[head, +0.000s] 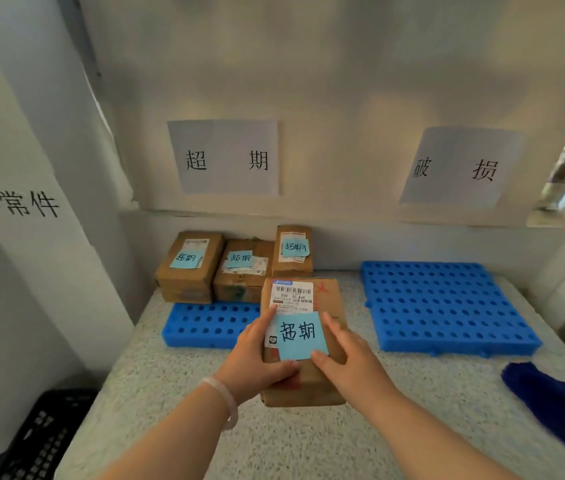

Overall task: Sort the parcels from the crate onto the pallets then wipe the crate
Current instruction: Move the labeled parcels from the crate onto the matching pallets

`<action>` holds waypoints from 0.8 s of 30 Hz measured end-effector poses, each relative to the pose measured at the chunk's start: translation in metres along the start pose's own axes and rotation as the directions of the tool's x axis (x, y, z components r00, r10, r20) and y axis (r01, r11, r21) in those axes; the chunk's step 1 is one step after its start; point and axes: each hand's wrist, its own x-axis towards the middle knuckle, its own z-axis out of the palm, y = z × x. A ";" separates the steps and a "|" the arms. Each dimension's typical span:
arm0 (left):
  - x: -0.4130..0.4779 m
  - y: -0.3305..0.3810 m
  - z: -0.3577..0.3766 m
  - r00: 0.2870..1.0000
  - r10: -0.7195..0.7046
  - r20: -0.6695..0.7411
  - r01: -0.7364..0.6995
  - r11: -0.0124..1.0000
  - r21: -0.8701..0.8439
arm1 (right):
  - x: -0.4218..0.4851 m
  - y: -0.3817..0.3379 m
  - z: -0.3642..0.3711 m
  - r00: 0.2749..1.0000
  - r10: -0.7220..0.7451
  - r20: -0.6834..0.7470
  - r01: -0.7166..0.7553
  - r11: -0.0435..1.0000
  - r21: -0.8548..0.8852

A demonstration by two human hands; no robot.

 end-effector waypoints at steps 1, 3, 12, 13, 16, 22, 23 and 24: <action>0.000 -0.006 -0.005 0.999 -0.025 -0.020 0.025 1.000 -0.007 | 0.006 -0.003 0.006 1.000 -0.008 0.022 0.008 1.000 -0.015; -0.002 -0.017 -0.013 0.995 -0.091 -0.043 0.090 0.996 -0.020 | 0.018 -0.008 0.019 0.997 -0.020 0.069 0.022 0.999 -0.031; 0.006 -0.057 -0.059 0.939 -0.317 -0.133 0.307 0.947 -0.091 | 0.086 -0.029 0.073 0.944 -0.064 0.325 0.069 0.998 -0.005; 0.008 -0.060 -0.062 0.931 -0.331 -0.154 0.319 0.943 -0.096 | 0.095 -0.032 0.078 0.934 -0.063 0.352 0.070 0.997 -0.009; 0.012 -0.075 -0.068 0.902 -0.383 -0.201 0.363 0.923 -0.129 | 0.122 -0.039 0.093 0.898 -0.057 0.437 0.077 0.997 -0.028; 0.027 -0.113 -0.109 0.896 -0.424 -0.131 0.394 0.896 -0.204 | 0.171 -0.059 0.118 0.836 0.002 0.548 0.064 0.993 -0.102; 0.033 -0.119 -0.120 0.892 -0.432 -0.133 0.399 0.891 -0.217 | 0.180 -0.063 0.122 0.829 0.013 0.559 0.059 0.992 -0.111; 0.041 -0.126 -0.133 0.882 -0.448 -0.146 0.410 0.882 -0.231 | 0.187 -0.068 0.126 0.819 0.023 0.573 0.061 0.990 -0.127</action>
